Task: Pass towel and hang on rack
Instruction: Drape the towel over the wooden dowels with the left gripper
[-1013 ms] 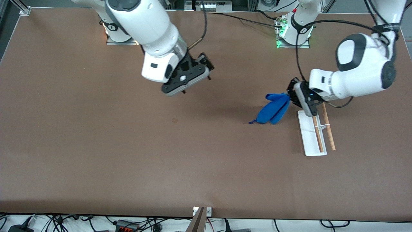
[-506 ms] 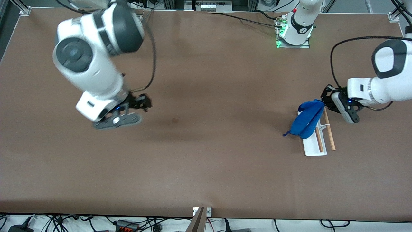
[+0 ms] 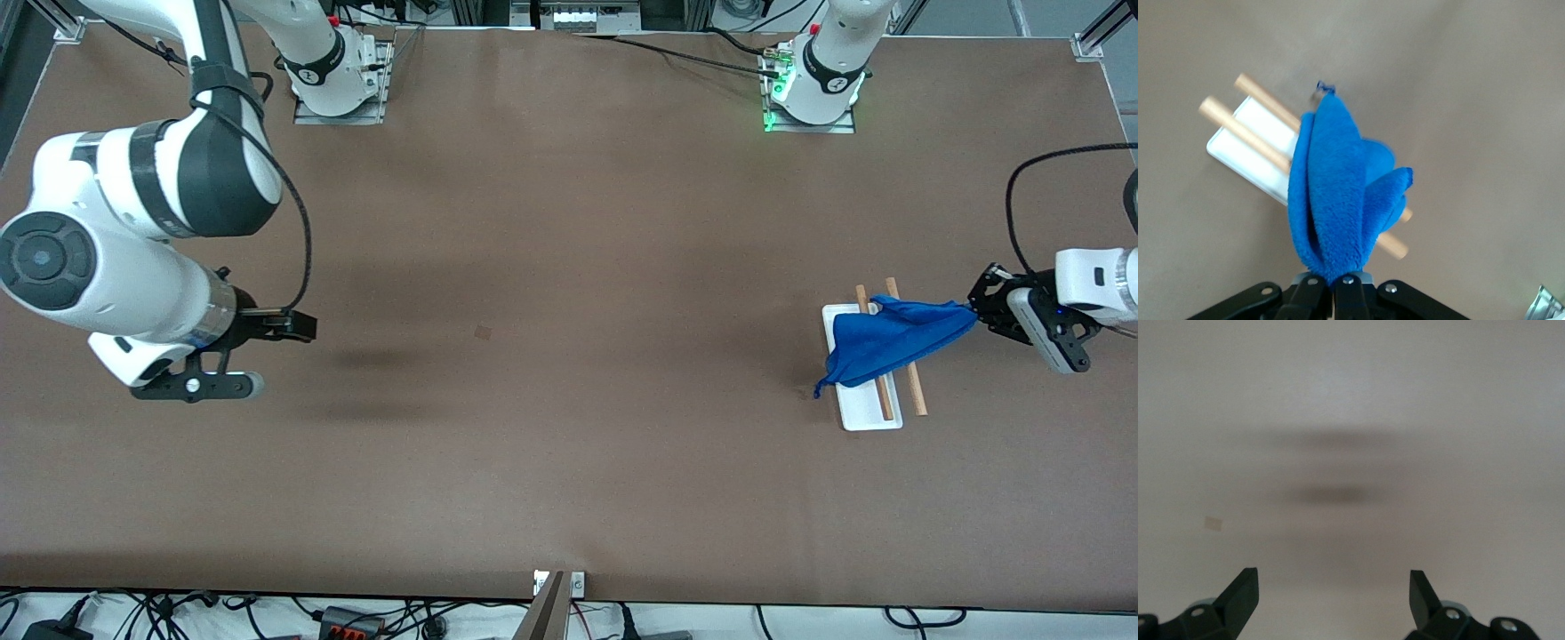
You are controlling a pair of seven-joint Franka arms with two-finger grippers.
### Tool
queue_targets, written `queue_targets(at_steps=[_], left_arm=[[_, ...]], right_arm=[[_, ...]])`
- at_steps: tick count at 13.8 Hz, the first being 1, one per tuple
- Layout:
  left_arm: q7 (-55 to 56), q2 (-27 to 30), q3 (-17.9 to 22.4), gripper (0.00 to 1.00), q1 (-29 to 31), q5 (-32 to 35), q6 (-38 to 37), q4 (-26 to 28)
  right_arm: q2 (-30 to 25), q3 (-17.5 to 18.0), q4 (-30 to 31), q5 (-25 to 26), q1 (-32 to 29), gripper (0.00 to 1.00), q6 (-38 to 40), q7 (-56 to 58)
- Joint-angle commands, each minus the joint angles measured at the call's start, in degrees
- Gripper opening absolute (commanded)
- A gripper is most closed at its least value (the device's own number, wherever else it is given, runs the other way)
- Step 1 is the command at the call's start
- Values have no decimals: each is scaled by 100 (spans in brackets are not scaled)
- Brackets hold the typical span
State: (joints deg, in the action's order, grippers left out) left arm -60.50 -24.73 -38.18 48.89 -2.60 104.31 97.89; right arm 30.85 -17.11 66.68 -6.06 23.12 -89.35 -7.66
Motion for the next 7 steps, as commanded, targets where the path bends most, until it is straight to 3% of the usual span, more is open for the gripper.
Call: queue_targets(at_steps=[1, 2, 4, 5, 7], left_arm=[[-260, -567, 47, 0, 68, 312, 185, -235], [-313, -725, 73, 0, 103, 321, 387, -235], [-366, -972, 126, 2, 174, 313, 573, -209], [-375, -1095, 126, 19, 287, 313, 599, -209], [-383, -1236, 126, 40, 314, 313, 678, -218]], right_arm=[[-245, 111, 56, 18, -412, 100, -30, -59], [-316, 138, 55, -17, -596, 100, -30, -86], [-561, 688, 73, 34, -1315, 100, -30, 18], [-684, 979, 82, 122, -1615, 100, -22, 19], [-1026, 1358, 274, 456, -2055, 100, -4, 71]])
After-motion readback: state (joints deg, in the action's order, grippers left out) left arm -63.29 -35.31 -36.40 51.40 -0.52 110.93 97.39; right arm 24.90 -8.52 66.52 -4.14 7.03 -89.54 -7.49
